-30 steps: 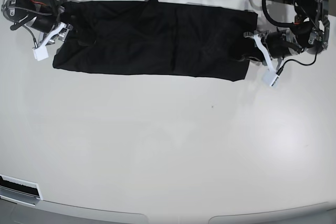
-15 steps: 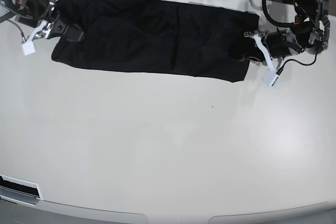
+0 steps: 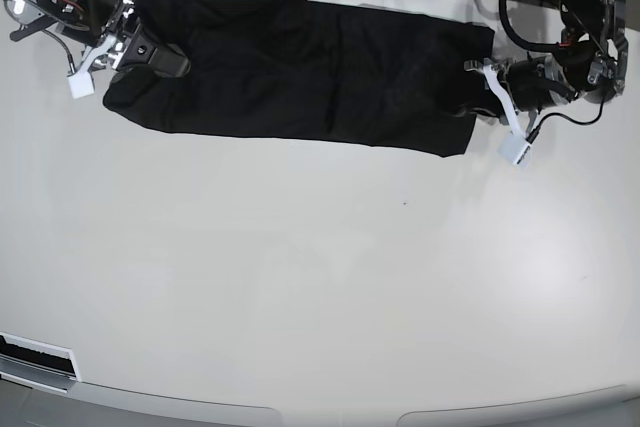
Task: Layout the t-shirt on the table in an organized manner, then fold the t-shirt properly
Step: 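Lift the strip end with the right gripper and fold it toward the left gripper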
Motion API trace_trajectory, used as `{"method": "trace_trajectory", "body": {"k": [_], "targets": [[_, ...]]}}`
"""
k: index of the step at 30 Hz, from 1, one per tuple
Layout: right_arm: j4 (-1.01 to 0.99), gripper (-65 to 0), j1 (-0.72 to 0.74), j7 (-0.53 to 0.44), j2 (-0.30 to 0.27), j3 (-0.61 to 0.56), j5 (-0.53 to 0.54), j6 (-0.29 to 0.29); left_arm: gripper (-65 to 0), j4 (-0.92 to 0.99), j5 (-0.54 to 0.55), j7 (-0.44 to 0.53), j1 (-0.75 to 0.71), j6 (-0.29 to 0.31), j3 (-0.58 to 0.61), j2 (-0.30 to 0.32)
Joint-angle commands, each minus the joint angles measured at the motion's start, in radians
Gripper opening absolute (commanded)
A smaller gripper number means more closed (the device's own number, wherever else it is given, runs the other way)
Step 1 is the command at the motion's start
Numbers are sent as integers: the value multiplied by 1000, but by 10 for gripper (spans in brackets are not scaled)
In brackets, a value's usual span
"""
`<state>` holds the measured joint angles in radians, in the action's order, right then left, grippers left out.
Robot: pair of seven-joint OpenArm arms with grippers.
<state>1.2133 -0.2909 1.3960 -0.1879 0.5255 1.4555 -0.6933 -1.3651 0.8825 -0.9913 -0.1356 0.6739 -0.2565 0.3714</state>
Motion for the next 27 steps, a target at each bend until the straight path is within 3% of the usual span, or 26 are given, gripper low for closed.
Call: {"method": "trace_trajectory", "body": {"k": [1, 3, 8, 20, 21, 22, 24, 27], "targets": [[11, -260, 4, 0, -12, -6, 12, -5, -650, -13, 20, 11, 9, 10, -7, 13], [11, -264, 10, -15, -12, -18, -58, -5, -650, -13, 21, 11, 9, 10, -7, 13], [11, -333, 22, -161, -15, -22, -277, -5, -650, -13, 29, 11, 9, 10, -7, 14], [11, -340, 45, -193, -28, -22, -298, -5, -650, -13, 51, 11, 9, 10, -7, 13], [11, -372, 51, -201, -28, -22, -313, -5, -650, -13, 50, 11, 9, 10, -7, 13], [11, -443, 56, -200, -29, -22, -330, -5, -650, -13, 50, 11, 9, 10, -7, 13], [11, -650, 69, -193, -35, -22, -338, -5, -650, -13, 50, 11, 8, 10, -7, 14], [23, -650, 78, -180, -63, -21, -301, -5, -650, -13, 50, 10, 8, 10, -7, 14]]}}
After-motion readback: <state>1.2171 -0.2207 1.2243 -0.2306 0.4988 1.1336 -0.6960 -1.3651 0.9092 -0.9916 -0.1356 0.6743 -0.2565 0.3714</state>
